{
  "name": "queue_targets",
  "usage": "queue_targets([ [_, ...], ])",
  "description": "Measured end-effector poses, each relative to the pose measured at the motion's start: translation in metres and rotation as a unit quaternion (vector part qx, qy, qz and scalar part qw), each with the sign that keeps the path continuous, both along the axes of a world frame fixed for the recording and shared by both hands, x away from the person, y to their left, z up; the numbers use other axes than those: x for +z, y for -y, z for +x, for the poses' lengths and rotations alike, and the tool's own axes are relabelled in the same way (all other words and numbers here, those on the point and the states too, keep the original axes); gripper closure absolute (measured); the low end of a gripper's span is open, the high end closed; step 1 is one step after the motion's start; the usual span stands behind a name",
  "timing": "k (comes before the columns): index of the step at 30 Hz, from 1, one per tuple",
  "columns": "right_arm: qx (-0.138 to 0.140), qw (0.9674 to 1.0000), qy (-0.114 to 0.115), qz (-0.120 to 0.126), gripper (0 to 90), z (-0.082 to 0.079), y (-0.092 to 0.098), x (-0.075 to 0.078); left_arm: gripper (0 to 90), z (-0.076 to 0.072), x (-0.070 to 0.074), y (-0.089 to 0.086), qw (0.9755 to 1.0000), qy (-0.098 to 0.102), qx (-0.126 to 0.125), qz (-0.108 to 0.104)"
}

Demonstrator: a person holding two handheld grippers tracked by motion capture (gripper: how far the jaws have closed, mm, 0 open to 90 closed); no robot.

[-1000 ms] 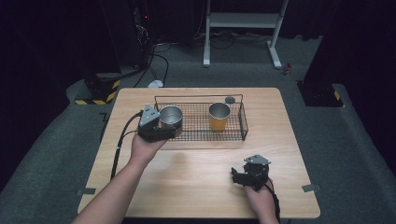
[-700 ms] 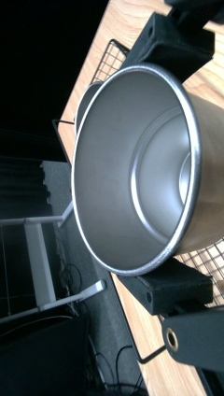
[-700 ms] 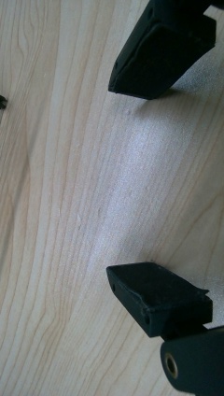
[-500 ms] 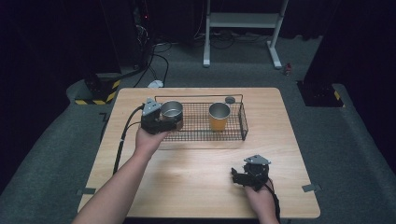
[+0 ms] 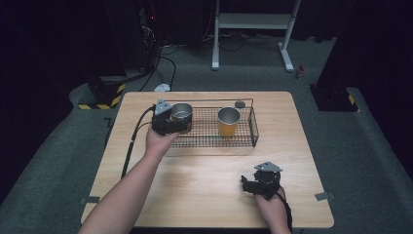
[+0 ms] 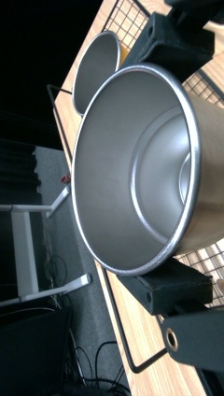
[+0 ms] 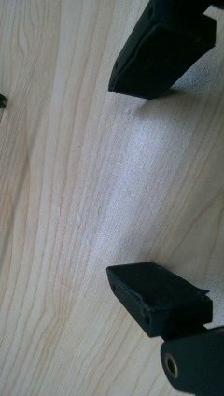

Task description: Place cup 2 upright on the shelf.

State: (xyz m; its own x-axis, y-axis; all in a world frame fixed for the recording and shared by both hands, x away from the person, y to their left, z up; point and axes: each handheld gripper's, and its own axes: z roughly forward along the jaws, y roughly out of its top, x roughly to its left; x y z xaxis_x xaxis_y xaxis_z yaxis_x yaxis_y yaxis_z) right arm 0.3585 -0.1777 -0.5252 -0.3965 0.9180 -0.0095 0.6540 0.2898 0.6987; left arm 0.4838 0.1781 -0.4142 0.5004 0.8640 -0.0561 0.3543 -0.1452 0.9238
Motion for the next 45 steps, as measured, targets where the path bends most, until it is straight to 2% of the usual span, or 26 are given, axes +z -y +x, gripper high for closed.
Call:
queue_targets([
  [3,0.000,1.0000,0.000,0.000,11.1,0.000,0.000,0.000,18.7,0.003,-0.002,0.002,1.0000,0.001,0.006,-0.002],
  [11,0.003,1.0000,0.000,0.000,11.0,0.001,0.000,0.000,18.7,0.013,-0.013,0.009,0.9998,-0.018,0.013,0.003],
  [18,0.004,1.0000,0.000,-0.001,11.0,0.000,0.000,0.000,18.7,0.019,-0.022,0.013,0.9991,-0.035,0.024,-0.001],
  [28,0.004,1.0000,0.000,-0.001,11.1,0.000,0.000,0.000,18.6,0.024,-0.037,0.015,0.9981,-0.052,0.029,0.017],
  [32,0.005,1.0000,0.000,-0.001,11.0,0.000,0.000,0.000,18.6,0.026,-0.041,0.015,0.9973,-0.065,0.030,0.020],
  [40,0.005,1.0000,0.000,-0.001,11.0,0.000,0.000,0.000,18.6,0.027,-0.050,0.019,0.9952,-0.085,0.028,0.041],
  [45,0.005,1.0000,0.000,-0.001,11.0,0.000,0.000,0.000,18.6,0.029,-0.054,0.020,0.9941,-0.090,0.029,0.054],
])
